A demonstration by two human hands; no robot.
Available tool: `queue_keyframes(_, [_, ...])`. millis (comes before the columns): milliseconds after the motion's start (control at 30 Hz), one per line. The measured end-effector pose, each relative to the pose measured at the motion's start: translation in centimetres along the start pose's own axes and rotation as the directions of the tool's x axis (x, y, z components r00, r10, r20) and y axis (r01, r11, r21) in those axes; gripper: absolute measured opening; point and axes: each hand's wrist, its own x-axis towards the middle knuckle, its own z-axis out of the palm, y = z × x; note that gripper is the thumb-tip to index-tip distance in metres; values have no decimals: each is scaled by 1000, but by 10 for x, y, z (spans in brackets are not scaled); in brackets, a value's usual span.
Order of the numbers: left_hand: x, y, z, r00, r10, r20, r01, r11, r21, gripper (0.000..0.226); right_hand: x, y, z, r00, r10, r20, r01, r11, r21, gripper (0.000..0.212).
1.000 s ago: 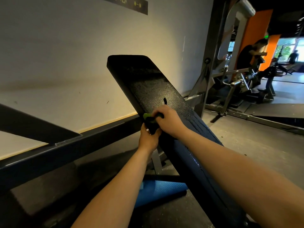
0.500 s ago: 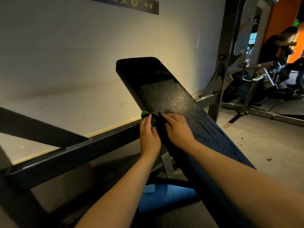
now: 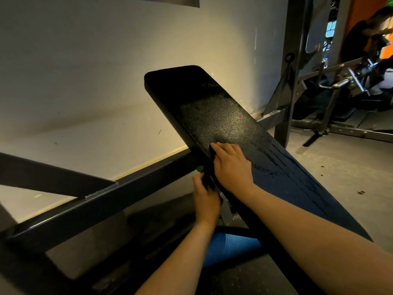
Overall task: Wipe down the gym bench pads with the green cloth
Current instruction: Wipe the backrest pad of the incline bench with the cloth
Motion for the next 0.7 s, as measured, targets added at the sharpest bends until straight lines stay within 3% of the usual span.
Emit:
queue_keyframes(100, [-18, -10, 2, 998, -51, 41, 51, 999, -4, 13, -3, 2, 4, 1000, -12, -11, 12, 1000, 3, 41])
queue_keyframes(200, [12, 10, 2, 983, -65, -174, 46, 993, -110, 26, -3, 4, 7, 999, -19, -51, 19, 1000, 4, 40])
queue_keyframes(267, [40, 33, -1, 963, -109, -245, 72, 985, -156, 34, -3, 4, 8, 997, -21, -67, 22, 1000, 15, 40])
queue_keyframes(400, [72, 43, -3, 977, -84, -198, 56, 988, -143, 35, -2, 3, 9, 996, -3, -94, 8, 999, 46, 37])
queue_keyframes(567, [39, 19, -3, 991, -18, -134, 13, 999, -35, 14, -3, 1, 10, 991, 2, -132, 4, 999, 46, 36])
queue_keyframes(700, [19, 4, -12, 989, 140, -39, -137, 988, 74, 20, -3, 0, 9, 995, 13, -97, -9, 999, 43, 38])
